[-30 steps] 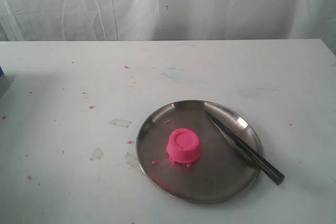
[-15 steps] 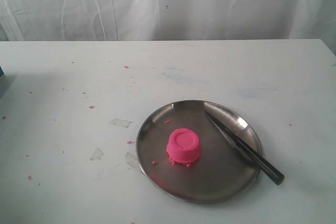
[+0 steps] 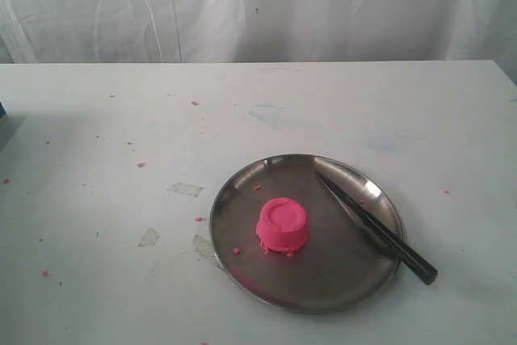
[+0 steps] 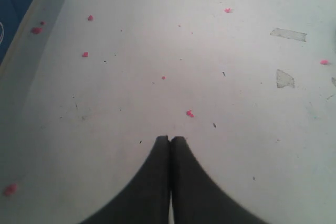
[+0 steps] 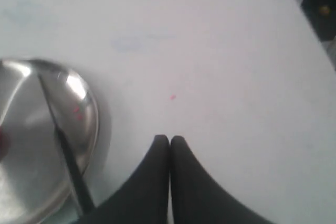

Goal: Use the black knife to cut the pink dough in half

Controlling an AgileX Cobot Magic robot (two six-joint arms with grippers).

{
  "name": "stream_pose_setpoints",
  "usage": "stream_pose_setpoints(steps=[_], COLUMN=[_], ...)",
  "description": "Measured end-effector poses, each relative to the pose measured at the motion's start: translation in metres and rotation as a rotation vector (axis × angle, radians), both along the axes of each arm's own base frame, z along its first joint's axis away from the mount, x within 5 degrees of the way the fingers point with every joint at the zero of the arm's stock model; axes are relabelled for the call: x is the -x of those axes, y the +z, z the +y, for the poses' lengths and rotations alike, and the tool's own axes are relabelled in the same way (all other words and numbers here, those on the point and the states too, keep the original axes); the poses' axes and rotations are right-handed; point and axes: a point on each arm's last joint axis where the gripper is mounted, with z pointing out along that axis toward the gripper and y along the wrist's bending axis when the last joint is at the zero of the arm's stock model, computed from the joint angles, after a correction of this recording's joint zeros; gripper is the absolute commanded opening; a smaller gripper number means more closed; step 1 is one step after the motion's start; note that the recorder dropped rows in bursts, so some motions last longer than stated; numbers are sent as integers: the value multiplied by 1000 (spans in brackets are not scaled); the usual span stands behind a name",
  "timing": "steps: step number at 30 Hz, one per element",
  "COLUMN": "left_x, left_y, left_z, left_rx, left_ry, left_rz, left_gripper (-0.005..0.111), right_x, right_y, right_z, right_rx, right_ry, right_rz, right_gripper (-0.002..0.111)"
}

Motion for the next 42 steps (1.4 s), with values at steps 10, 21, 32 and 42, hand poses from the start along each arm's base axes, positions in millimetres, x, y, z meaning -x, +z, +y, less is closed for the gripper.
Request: stream_pose_setpoints(steps=[10, 21, 32, 42], left_x=[0, 0, 0, 0], left_y=[0, 0, 0, 0], left_z=[0, 0, 0, 0], left_rx=[0, 0, 0, 0], left_ry=[0, 0, 0, 0], left_rz=[0, 0, 0, 0], left_gripper=[0, 0, 0, 0], right_x=[-44, -89, -107, -109], right_y=[-27, -54, -78, -97], right_z=[45, 75, 81, 80], right_rx=[100, 170, 164, 188], right_ry=[337, 494, 493, 505], right_rz=[452, 531, 658, 747], right_gripper=[0, 35, 47, 47])
